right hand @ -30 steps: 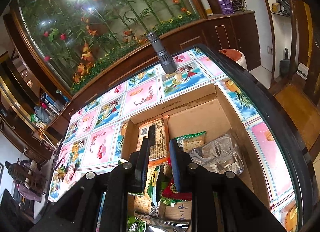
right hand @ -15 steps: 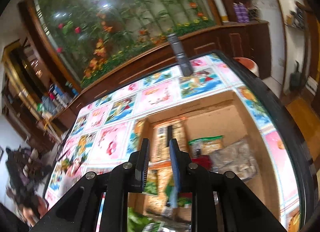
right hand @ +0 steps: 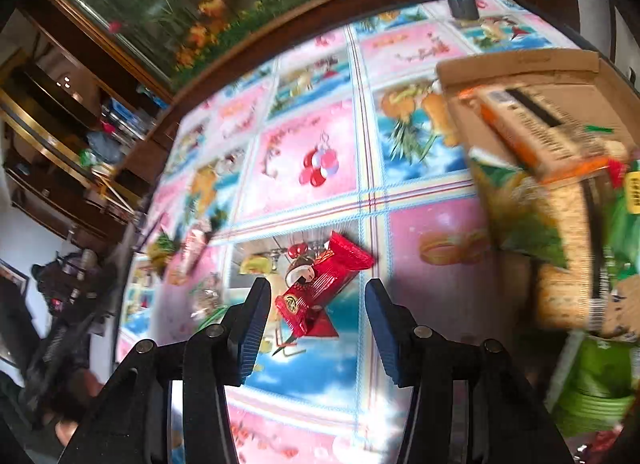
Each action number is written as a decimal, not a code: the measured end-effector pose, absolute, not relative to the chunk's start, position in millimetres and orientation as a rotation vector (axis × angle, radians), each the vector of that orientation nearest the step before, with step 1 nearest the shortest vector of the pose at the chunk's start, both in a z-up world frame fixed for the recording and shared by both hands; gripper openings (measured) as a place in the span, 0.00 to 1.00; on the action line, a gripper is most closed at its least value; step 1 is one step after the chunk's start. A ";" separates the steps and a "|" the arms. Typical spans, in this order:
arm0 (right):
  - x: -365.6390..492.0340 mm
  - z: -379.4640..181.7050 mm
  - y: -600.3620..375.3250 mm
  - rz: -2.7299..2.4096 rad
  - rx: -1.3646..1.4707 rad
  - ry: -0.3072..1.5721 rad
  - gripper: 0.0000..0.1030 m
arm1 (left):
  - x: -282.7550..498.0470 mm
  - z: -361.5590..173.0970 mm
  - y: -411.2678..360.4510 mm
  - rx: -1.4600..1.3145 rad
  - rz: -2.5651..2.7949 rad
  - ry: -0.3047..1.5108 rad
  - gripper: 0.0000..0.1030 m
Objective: Organize snacks
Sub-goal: 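Grasp another red candy pack with the right gripper while the left gripper returns to the table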
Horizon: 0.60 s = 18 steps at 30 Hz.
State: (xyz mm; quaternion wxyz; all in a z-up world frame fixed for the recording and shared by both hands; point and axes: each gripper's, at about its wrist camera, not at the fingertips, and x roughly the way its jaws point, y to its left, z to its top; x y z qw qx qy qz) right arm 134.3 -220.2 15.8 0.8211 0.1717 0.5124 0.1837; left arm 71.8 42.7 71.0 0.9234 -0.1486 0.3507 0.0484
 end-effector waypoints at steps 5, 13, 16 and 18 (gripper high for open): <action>141.7 8.5 -187.5 0.298 0.232 1.104 0.51 | 72.7 69.1 53.7 -0.360 0.095 0.743 0.56; 136.2 10.9 -140.7 0.365 0.039 1.076 0.21 | 73.9 65.6 57.2 -0.382 0.097 0.781 0.56; 121.7 9.1 -123.7 0.488 0.017 1.075 0.21 | 74.9 62.2 58.3 -0.396 0.086 0.804 0.56; 119.2 8.9 -131.4 0.565 0.094 1.079 0.21 | 77.2 57.9 57.9 -0.403 0.081 0.832 0.56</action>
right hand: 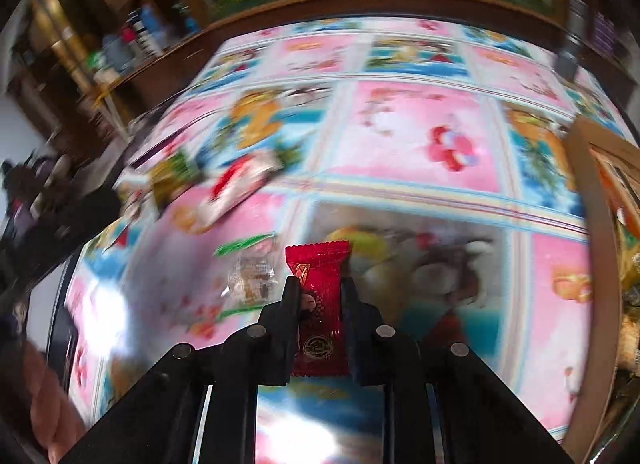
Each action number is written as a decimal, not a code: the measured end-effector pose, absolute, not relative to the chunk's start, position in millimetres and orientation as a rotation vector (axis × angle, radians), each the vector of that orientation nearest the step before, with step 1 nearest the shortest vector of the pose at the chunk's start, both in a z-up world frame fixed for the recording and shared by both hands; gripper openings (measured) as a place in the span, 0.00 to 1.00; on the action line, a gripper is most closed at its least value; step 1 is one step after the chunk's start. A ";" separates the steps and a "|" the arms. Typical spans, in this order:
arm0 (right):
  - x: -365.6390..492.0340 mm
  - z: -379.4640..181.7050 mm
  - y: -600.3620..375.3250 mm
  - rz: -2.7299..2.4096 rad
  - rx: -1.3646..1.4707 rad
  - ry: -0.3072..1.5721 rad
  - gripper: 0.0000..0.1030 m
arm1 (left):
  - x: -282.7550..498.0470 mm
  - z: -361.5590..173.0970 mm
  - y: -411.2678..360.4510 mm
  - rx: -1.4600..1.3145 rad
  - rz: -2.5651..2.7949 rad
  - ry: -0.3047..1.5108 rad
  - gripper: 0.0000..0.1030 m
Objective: Organize snacks
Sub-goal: 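Grasp another red candy pack with the right gripper while the left gripper returns to the table, then grasp the clear plastic snack bag with the left gripper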
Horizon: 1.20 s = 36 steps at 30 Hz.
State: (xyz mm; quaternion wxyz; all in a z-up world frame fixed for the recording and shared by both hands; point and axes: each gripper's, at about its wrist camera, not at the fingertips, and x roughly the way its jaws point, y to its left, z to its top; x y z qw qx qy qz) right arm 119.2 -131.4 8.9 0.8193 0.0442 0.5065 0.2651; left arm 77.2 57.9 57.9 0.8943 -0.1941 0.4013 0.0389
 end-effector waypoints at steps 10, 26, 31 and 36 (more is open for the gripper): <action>120.6 19.3 -194.3 0.491 0.175 0.937 0.21 | 83.4 41.7 10.3 -0.233 0.017 0.919 0.56; 112.2 37.9 -202.1 0.520 0.224 0.878 0.21 | 91.9 12.4 -42.6 0.027 0.076 0.928 0.28; 113.1 37.4 -203.9 0.513 0.231 0.876 0.21 | 86.8 23.3 -34.8 -0.032 0.050 0.877 0.19; 113.3 37.6 -202.0 0.512 0.217 0.864 0.21 | 90.0 23.6 -29.8 -0.057 0.054 0.900 0.19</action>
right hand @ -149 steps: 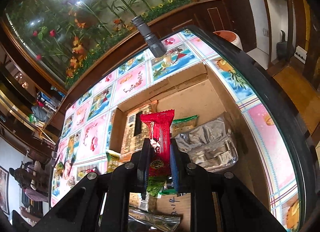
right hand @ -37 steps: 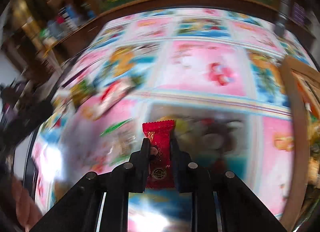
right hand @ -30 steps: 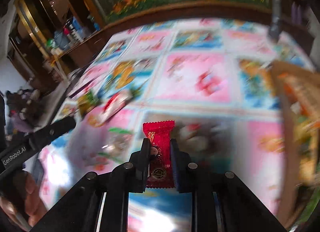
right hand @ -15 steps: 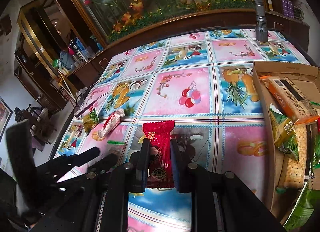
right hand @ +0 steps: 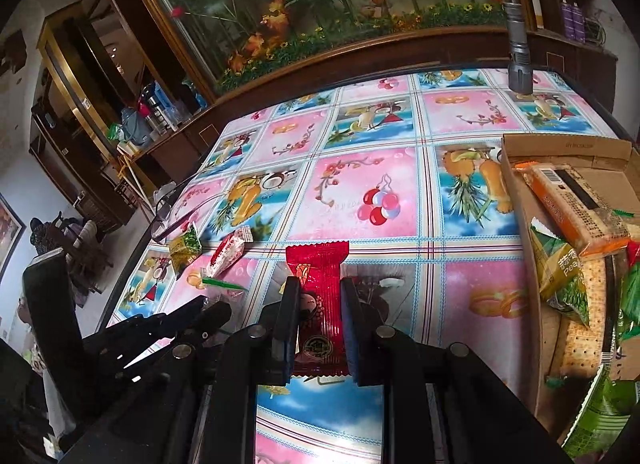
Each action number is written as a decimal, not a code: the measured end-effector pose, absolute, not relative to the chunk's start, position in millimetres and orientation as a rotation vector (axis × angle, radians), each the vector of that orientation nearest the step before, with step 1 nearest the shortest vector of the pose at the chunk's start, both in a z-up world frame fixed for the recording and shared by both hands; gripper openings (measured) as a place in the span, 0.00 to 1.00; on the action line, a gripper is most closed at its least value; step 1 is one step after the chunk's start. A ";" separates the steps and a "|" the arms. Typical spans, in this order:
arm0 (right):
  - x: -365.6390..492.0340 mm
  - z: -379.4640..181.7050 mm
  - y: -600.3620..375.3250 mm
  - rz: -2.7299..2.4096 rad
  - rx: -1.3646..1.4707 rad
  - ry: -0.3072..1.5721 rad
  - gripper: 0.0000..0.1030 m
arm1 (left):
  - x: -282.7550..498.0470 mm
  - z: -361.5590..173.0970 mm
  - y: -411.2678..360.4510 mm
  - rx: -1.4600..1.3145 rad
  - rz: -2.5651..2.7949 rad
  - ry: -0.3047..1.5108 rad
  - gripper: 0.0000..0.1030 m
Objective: Organize snacks
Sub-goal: 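Grasp the clear plastic snack bag with the left gripper, then carry the clear bag and red candy pack over the cardboard box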
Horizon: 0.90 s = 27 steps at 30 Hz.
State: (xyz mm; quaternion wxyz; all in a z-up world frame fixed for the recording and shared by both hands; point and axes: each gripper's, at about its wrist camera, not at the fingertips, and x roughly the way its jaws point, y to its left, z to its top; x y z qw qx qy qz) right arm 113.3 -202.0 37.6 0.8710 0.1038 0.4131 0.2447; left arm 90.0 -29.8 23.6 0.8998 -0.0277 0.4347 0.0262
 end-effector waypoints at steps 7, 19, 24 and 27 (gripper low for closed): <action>113.7 36.2 -203.2 0.513 0.226 0.863 0.21 | 87.0 32.3 -13.7 -0.159 0.029 0.879 0.19; 111.0 41.3 -206.5 0.517 0.238 0.851 0.21 | 80.1 46.1 -3.2 -0.222 0.022 0.800 0.19; 108.8 43.0 -203.8 0.523 0.230 0.846 0.21 | 74.1 53.7 -18.9 -0.120 0.070 0.722 0.19; 107.7 44.2 -202.8 0.527 0.225 0.840 0.21 | 69.8 56.1 -29.5 -0.045 0.102 0.680 0.19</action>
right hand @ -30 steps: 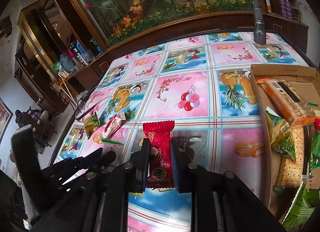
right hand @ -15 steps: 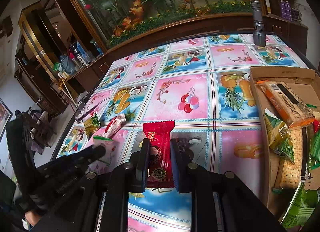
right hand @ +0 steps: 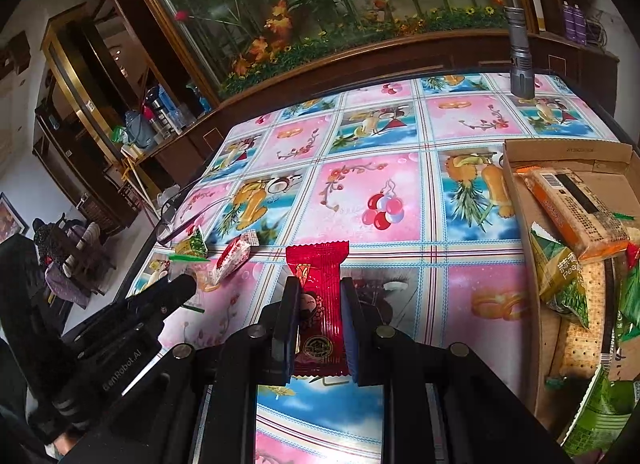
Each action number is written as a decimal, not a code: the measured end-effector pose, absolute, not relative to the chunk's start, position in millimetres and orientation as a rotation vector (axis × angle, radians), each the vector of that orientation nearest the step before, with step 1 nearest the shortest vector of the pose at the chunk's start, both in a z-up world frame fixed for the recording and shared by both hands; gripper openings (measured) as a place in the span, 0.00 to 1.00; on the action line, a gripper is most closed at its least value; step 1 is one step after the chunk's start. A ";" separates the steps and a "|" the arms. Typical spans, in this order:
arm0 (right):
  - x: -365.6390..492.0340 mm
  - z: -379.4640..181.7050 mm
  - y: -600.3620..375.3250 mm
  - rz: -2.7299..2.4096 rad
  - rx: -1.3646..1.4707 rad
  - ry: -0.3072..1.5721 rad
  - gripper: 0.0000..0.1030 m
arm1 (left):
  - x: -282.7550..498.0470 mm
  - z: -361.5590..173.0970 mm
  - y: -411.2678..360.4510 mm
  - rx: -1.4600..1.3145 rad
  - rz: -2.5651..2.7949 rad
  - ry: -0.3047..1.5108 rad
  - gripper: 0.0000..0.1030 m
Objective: Organize snacks
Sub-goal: 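Carry the clear bag and red candy pack over the cardboard box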
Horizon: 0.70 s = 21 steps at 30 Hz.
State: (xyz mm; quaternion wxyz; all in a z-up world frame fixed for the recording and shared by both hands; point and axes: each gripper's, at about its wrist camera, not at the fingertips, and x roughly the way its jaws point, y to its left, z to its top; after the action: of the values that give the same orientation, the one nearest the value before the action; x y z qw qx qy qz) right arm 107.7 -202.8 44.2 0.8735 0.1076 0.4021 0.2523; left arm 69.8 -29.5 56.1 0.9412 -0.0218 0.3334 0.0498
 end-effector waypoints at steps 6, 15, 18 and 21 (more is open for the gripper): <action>108.0 44.3 -203.0 0.526 0.224 0.837 0.21 | 63.2 58.3 -45.7 0.061 0.130 0.624 0.19; 108.3 44.6 -203.6 0.526 0.225 0.836 0.21 | 54.1 62.2 -59.5 0.136 0.152 0.561 0.19; 108.3 44.6 -203.6 0.526 0.225 0.836 0.21 | 52.3 62.7 -62.0 0.151 0.159 0.549 0.19; 108.8 44.6 -204.0 0.525 0.224 0.835 0.21 | 51.3 63.4 -62.9 0.160 0.166 0.542 0.19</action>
State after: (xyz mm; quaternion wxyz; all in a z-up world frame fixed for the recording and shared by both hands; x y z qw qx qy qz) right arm 108.8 -204.0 44.6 0.8748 0.1073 0.4002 0.2512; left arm 51.3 -62.9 63.4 0.9570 0.0790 0.2670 0.0816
